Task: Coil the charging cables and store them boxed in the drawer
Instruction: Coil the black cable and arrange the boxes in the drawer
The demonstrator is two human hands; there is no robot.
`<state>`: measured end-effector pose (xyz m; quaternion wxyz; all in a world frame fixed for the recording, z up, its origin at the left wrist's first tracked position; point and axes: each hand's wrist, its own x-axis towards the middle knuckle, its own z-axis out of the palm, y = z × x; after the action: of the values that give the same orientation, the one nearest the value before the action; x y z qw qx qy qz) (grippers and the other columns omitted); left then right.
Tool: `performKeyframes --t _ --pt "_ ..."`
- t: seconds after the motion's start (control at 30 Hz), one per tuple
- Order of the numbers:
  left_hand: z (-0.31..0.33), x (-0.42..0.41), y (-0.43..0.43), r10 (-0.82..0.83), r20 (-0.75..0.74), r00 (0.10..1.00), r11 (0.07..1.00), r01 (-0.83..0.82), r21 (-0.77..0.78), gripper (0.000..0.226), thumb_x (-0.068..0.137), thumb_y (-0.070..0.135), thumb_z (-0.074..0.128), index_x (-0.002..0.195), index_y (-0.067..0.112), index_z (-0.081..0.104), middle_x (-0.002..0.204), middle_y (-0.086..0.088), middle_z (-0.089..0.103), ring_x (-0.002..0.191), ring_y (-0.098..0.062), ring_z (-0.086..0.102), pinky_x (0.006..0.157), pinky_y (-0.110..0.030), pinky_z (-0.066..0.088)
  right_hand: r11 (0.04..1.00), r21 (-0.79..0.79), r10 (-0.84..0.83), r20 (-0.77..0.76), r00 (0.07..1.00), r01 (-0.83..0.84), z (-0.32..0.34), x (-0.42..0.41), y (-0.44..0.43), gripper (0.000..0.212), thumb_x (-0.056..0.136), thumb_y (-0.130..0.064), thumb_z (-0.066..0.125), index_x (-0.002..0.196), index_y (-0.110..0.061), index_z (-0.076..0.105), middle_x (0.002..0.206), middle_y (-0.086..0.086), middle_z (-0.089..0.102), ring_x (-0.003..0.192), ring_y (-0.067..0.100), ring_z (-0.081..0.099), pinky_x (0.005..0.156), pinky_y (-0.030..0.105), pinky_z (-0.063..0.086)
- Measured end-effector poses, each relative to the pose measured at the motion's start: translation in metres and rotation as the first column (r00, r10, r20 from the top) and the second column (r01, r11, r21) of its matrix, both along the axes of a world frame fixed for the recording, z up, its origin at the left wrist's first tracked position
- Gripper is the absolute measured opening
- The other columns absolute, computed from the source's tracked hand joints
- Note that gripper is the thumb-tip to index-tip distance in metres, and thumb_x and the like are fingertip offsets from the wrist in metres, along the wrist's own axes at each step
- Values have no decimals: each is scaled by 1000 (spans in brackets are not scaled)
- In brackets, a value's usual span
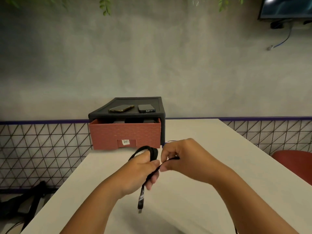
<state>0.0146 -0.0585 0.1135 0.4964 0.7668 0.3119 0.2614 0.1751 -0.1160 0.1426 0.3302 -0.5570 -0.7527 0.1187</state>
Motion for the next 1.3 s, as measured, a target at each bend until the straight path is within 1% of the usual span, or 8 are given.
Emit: performKeyframes --t 0.17,0.27,0.37,0.5,0.63,0.77,0.97,1.3 --pt "3 -8 -6 -103 403 909 930 232 -286 44 89 46 47 96 10 73 42 5 26 35 -6 20 45 -24 23 971 205 -109 -84 990 124 15 18 2 38 79 -16 72 61 -47 59 62 -15 62 62 5 57 57 18 43" --pt "7 -10 -8 -187 605 774 846 440 -301 44 68 45 78 88 7 72 39 10 25 30 -3 20 39 -18 32 941 222 -226 -156 962 257 13 22 10 22 84 -17 67 68 -32 64 63 -13 61 59 2 54 55 14 40" --pt "6 -7 -5 -249 745 619 709 640 -295 26 78 35 73 81 9 67 42 7 25 33 -8 22 41 -19 37 956 75 -257 -242 936 282 8 16 15 23 90 -27 59 73 -13 66 55 -9 51 51 3 43 52 18 35" --pt "5 -4 -2 -208 854 476 580 763 -285 41 104 23 20 103 -1 53 59 -3 38 51 -17 37 60 -28 34 991 -126 -46 -641 766 -46 -1 -1 4 32 87 -46 56 82 -18 68 65 -4 61 60 5 53 59 19 45" --pt "2 -2 2 -253 882 398 530 819 -218 37 103 25 30 95 1 57 56 -2 37 47 -15 36 58 -27 39 940 -131 90 -794 602 -314 -8 -9 0 48 82 -51 45 107 -16 66 93 6 68 81 19 62 70 30 51" --pt "6 -5 -4 -84 782 618 755 552 -355 30 65 30 82 62 14 57 36 9 29 28 -5 23 37 -19 36 991 -36 76 -630 773 -127 1 -17 -8 10 87 -30 57 91 -26 65 69 -6 61 61 10 62 59 22 49" --pt "11 -9 -7 -86 718 690 792 484 -371 28 56 23 84 69 9 63 45 3 39 35 -8 37 47 -25 44 952 247 -158 -99 982 178 -7 -29 0 15 96 -7 41 103 -12 53 91 3 59 75 19 55 73 40 49" --pt "18 -8 -19 67 683 727 825 345 -448 45 75 53 64 51 16 51 35 10 24 28 -3 20 35 -20 30 980 200 32 -243 970 18 -7 -24 5 13 94 -27 52 89 -16 56 58 -11 51 55 4 48 54 17 37"
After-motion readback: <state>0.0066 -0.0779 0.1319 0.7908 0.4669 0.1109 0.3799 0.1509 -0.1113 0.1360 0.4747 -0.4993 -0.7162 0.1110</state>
